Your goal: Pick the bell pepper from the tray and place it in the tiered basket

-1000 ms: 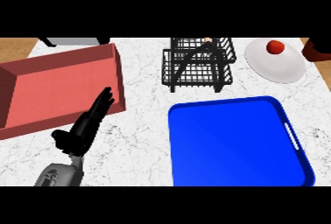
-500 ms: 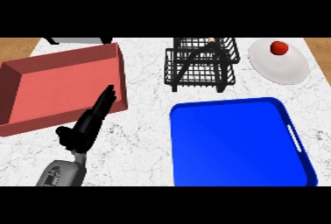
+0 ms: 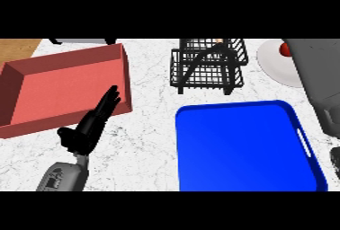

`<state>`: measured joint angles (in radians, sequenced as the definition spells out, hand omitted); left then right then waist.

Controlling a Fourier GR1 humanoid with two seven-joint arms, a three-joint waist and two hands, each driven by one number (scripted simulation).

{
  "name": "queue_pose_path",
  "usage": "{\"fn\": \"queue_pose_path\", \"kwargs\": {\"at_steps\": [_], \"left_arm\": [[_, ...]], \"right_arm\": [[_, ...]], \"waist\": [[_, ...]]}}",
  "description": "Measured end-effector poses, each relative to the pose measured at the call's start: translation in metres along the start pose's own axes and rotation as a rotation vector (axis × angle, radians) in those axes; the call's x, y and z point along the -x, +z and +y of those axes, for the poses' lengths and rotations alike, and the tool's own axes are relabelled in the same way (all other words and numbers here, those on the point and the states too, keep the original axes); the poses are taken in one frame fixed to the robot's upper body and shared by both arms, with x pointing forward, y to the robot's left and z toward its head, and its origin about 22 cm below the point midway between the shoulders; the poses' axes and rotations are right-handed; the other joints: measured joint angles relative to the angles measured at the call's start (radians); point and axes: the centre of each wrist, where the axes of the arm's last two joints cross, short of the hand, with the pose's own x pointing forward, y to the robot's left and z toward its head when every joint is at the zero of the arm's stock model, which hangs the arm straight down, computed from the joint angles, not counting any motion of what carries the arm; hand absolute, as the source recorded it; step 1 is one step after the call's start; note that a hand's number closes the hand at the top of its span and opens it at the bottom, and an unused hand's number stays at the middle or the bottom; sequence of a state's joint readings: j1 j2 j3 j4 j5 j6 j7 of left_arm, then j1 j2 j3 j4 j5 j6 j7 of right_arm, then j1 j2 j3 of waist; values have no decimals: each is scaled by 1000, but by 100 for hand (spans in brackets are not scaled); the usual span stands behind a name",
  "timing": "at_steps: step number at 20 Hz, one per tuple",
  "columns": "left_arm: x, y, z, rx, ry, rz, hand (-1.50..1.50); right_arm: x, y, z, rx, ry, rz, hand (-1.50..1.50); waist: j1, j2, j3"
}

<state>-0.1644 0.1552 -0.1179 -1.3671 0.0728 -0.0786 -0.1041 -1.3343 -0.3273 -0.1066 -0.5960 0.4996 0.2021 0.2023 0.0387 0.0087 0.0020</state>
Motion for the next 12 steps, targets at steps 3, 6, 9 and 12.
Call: {"fn": "queue_pose_path", "kwargs": {"at_steps": [3,6,9,12], "left_arm": [[3,3,-3,-4,-3,-7,0],[3,0,-3,-4,0,-20,0],[1,-2,0,5,-4,-12,0],[0,0,-3,7,-2,-6,0]], "right_arm": [[-8,-7,20,-20,-3,-5,150],[-12,-12,34,-27,-15,-13,150],[-14,-15,42,-48,-46,-19,150],[-20,-18,53,-66,-89,-13,150]], "waist": [[-1,-1,1],[3,1,1],[6,1,0],[9,1,-1]]}}
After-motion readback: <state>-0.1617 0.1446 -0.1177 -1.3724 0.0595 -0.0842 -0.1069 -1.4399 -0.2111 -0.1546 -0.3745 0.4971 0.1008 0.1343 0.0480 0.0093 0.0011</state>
